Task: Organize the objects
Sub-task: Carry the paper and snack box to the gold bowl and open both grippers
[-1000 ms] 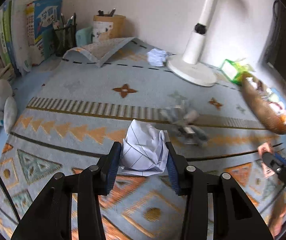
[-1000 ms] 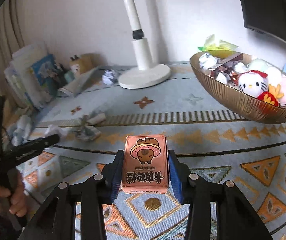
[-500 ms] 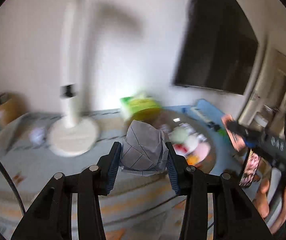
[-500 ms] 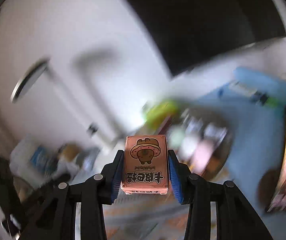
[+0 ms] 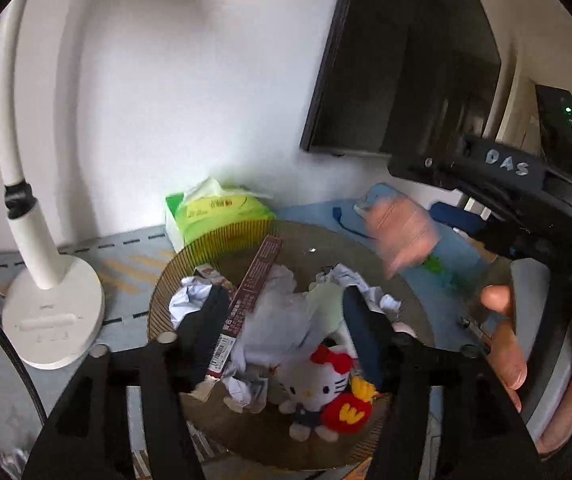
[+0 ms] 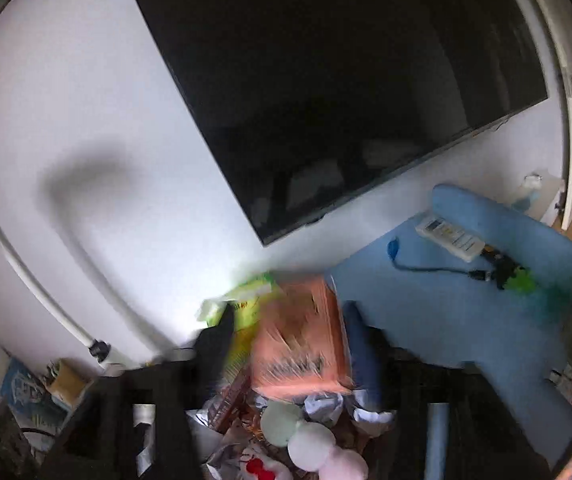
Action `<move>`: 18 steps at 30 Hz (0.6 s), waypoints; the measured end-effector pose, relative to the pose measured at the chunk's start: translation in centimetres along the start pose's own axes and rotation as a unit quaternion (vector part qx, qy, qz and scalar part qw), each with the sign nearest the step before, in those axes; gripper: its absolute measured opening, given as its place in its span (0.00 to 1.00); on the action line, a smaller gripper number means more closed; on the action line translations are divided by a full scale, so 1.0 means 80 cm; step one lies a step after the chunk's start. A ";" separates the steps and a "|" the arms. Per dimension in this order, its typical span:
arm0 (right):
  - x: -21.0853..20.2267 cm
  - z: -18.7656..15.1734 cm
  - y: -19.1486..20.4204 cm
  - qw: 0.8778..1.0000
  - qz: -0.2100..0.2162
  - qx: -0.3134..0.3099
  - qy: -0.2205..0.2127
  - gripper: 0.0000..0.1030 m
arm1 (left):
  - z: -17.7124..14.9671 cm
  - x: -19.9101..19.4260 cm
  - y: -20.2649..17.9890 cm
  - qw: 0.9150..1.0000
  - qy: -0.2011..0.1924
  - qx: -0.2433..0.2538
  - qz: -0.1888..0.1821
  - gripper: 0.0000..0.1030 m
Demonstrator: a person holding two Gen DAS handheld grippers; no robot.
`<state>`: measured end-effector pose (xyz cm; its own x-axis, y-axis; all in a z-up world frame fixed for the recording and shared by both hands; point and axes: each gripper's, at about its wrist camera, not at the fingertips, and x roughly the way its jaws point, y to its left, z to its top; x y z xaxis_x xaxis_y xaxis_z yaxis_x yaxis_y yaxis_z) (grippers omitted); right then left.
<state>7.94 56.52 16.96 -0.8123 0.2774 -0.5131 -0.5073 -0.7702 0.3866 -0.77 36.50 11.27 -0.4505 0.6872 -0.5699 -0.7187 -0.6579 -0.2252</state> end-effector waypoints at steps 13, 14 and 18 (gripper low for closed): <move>-0.053 -0.054 0.023 0.998 0.047 -0.009 0.027 0.79 | -0.050 -0.125 0.064 0.999 -0.014 -0.031 0.034 0.58; -0.062 -0.062 0.033 0.998 0.056 -0.015 0.027 0.79 | -0.057 -0.141 0.073 0.998 -0.017 -0.033 0.042 0.61; -0.091 -0.101 0.083 0.994 0.089 -0.053 0.034 0.80 | -0.093 -0.207 0.120 0.996 -0.018 -0.039 0.083 0.71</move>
<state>12.77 44.77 17.08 -0.8637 0.0941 -0.4951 -0.3206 -0.8605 0.3958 3.75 16.50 12.67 -0.5795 0.5767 -0.5758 -0.5895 -0.7845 -0.1925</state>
